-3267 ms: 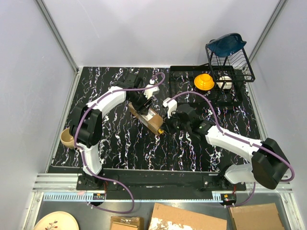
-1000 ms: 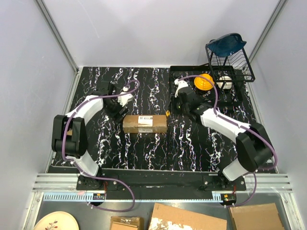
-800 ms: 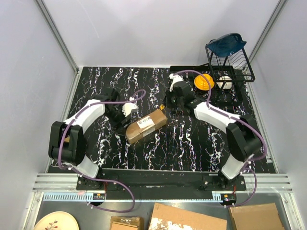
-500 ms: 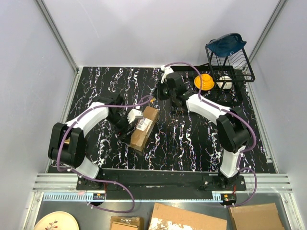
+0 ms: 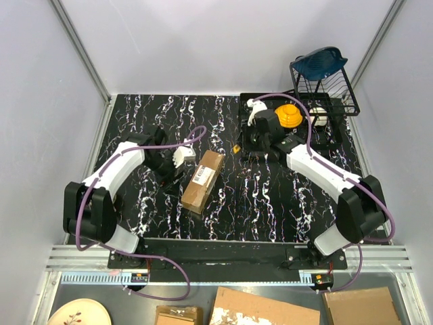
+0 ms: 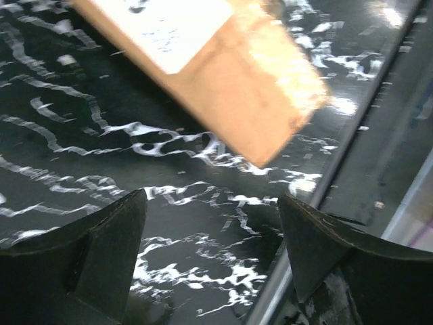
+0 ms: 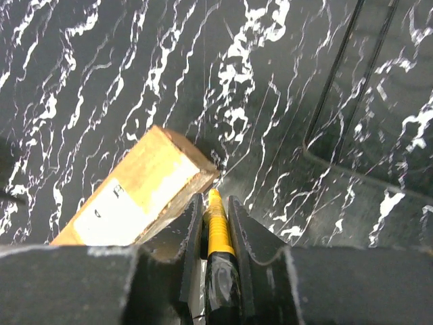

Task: Unpack the express box
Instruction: Adjust the express box at the center of the board.

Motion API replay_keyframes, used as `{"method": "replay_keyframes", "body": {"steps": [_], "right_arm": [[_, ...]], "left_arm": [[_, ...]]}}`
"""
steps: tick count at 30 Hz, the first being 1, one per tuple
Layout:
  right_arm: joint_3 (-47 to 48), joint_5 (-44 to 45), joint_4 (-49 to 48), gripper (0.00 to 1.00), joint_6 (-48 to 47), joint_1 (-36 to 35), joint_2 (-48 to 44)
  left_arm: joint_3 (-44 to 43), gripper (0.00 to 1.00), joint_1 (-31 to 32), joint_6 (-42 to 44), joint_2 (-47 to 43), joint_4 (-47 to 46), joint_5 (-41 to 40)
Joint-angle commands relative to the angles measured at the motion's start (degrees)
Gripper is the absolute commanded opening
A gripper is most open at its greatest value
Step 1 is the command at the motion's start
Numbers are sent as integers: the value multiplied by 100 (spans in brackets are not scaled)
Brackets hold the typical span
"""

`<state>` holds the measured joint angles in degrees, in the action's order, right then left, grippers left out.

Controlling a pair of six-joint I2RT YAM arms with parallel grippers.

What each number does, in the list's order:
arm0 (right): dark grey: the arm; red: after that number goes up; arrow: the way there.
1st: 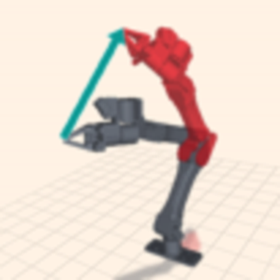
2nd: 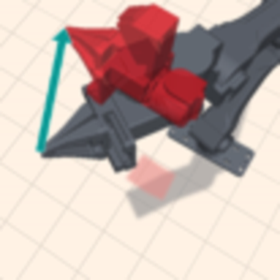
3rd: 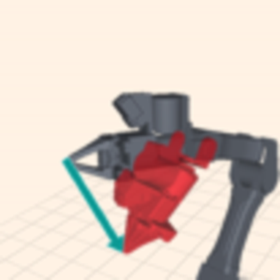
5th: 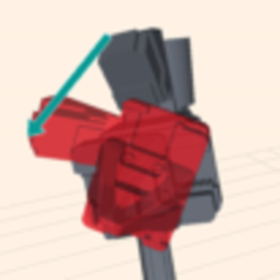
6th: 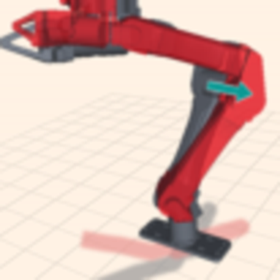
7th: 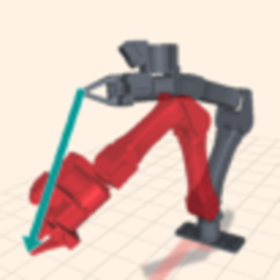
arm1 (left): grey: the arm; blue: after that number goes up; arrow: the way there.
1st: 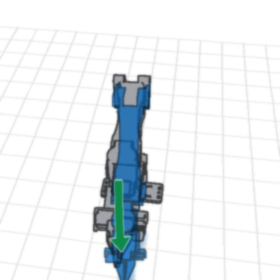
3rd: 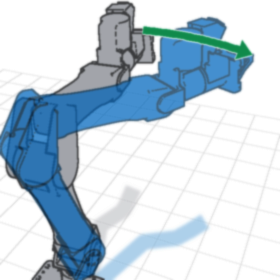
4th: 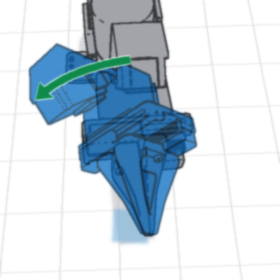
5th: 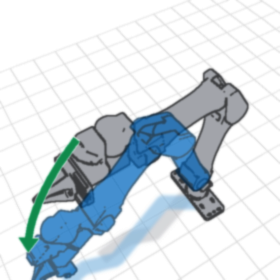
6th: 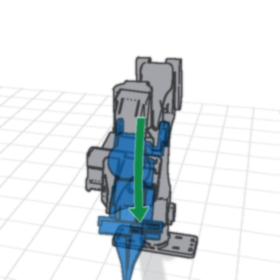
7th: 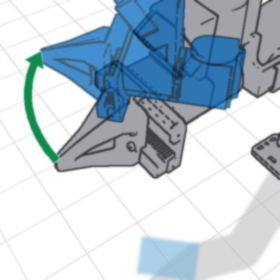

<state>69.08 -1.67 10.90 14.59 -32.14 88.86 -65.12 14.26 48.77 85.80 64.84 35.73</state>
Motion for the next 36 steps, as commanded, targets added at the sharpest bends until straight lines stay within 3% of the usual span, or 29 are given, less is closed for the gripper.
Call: {"method": "replay_keyframes", "body": {"steps": [1, 3, 10, 18, 25, 31, 36], "right_arm": [[-281, -438, 106, 0, 412, -12, 87], [-369, -623, 18, 0, 535, -29, 193], [-369, -984, -605, 0, 835, -64, 737], [1150, -1520, -861, 0, 1002, -117, 1985], [2303, -1600, -546, 0, 941, -310, 2680], [1497, -907, -457, 0, 449, -302, 2031], [652, -63, -719, 0, -87, -293, 944]], "left_arm": [[52, 79, -46, -701, 207, -1244, -1320], [26, 78, -46, -939, 384, -1561, -1594], [500, 77, 322, -1098, 385, -2019, -1148], [668, 77, 560, -1168, 253, -1887, -550], [571, 78, 473, -1133, 130, -1738, -619], [-429, 78, -309, -1001, 34, -984, -637], [-1466, 88, -276, -1607, 155, -850, -119]]}}
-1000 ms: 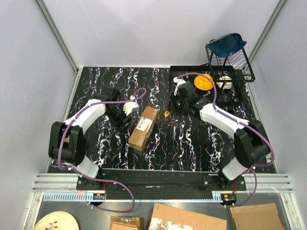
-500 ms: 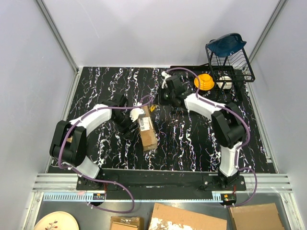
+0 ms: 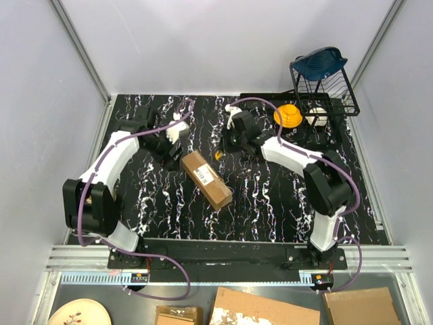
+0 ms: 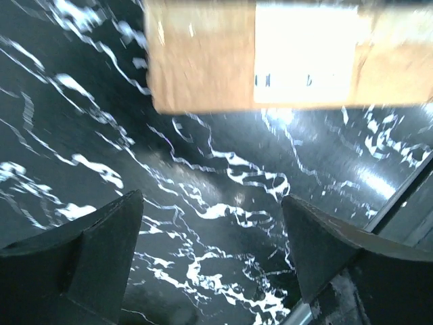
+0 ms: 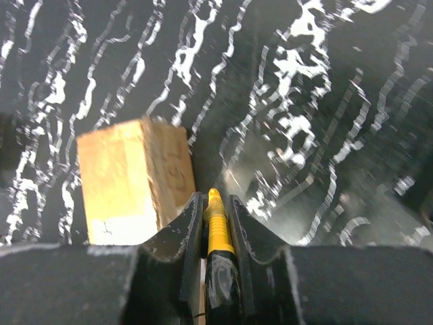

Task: Unpack the express box
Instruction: Adjust the express box at the center of the board, then cut the express box at the center of the board.

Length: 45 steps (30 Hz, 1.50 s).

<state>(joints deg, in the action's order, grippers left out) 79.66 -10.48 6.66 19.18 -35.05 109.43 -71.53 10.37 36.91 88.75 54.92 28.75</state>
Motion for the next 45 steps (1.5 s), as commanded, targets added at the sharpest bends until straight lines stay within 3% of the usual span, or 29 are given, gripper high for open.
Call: {"method": "replay_keyframes", "body": {"steps": [1, 9, 19, 45], "right_arm": [[-677, 846, -349, 0, -608, 7, -1273], [-2392, 127, -2033, 0, -872, -37, -2784], [-3473, 441, -3099, 0, -969, -529, -3015], [-3343, 1277, -3522, 0, -1382, -1215, -2409]], "left_arm": [[-923, 87, 184, -560, -26, 47, 579], [-1066, 70, 932, -1238, 1135, -754, -563], [-679, 61, 923, -1133, 1355, -1237, -1328], [-344, 53, 1028, -1177, 1391, -1194, -1654]]}}
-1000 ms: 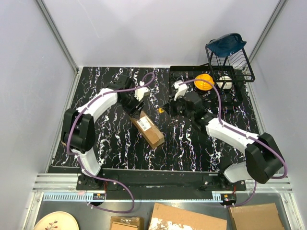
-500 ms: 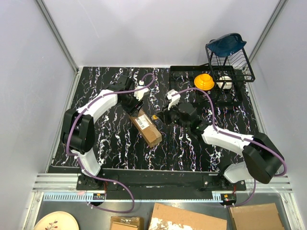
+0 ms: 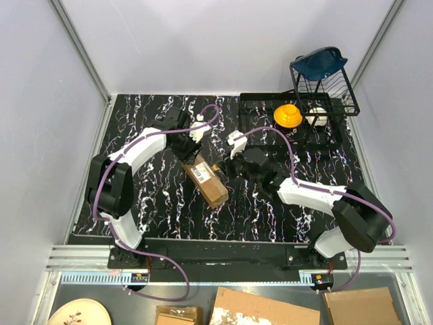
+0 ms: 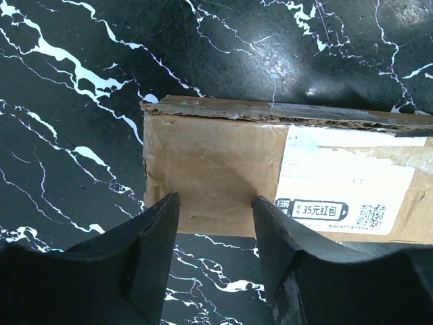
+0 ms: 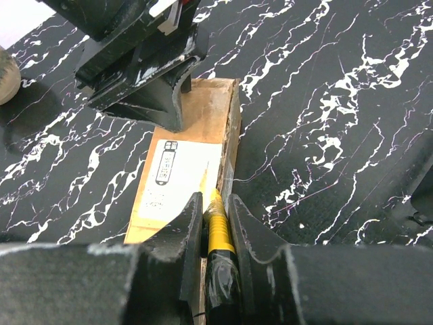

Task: Unpack the express box
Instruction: Cut the express box at the center of the board.

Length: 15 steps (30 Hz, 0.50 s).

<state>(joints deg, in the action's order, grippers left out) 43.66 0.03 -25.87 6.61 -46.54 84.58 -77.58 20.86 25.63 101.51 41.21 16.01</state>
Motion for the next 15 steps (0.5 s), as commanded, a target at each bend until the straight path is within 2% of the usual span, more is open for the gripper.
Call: {"method": "replay_keyframes", "body": {"steps": [1, 15], "right_arm": [[275, 243, -244, 0, -125, -83, 94], [328, 208, 64, 0, -143, -109, 164]], "left_arm": [[270, 53, -21, -32, 88, 177, -379], [296, 50, -21, 30, -26, 229, -397]]}}
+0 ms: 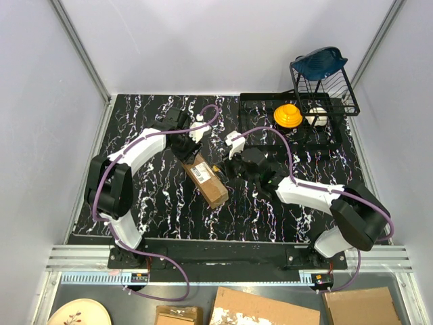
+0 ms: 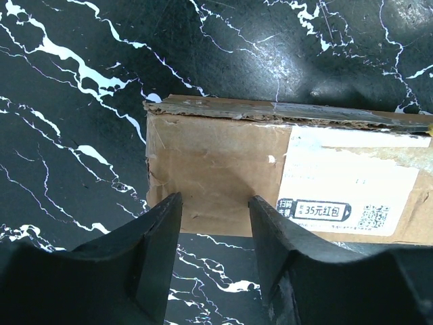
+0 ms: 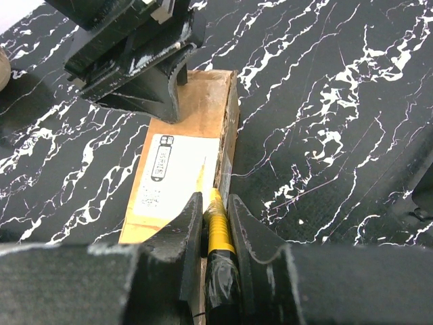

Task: Unpack the express box
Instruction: Cut the express box at the center of the board.

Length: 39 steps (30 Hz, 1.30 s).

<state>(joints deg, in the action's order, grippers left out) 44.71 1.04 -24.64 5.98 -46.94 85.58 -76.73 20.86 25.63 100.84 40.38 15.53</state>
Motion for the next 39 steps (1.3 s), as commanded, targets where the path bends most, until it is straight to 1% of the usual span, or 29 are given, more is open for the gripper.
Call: {"method": "replay_keyframes", "body": {"steps": [1, 9, 15, 18, 21, 22, 25, 32, 39], "right_arm": [[223, 90, -15, 0, -71, -70, 90], [196, 46, 135, 0, -35, -70, 152], [179, 168, 565, 0, -70, -166, -41], [231, 414, 916, 0, -44, -280, -94], [407, 783, 1565, 0, -18, -491, -138], [485, 1054, 1681, 0, -9, -553, -147], [574, 1502, 2129, 0, 70, -834, -226], [662, 1987, 2982, 0, 710, -1159, -437], [1083, 2488, 3684, 0, 1291, -1511, -244]], "left_arm": [[202, 50, -21, 21, 41, 330, -349], [202, 48, -21, 12, 41, 339, -358], [115, 48, -12, -93, 129, 321, -471], [132, 46, 23, -189, 164, 242, -586], [193, 44, 76, -242, 199, 155, -770], [202, 43, 93, -260, 208, 128, -771], [264, 42, 137, -304, 261, 84, -815], [308, 39, 234, -383, 375, 31, -841], [387, 37, 445, -436, 489, -21, -955]]}}
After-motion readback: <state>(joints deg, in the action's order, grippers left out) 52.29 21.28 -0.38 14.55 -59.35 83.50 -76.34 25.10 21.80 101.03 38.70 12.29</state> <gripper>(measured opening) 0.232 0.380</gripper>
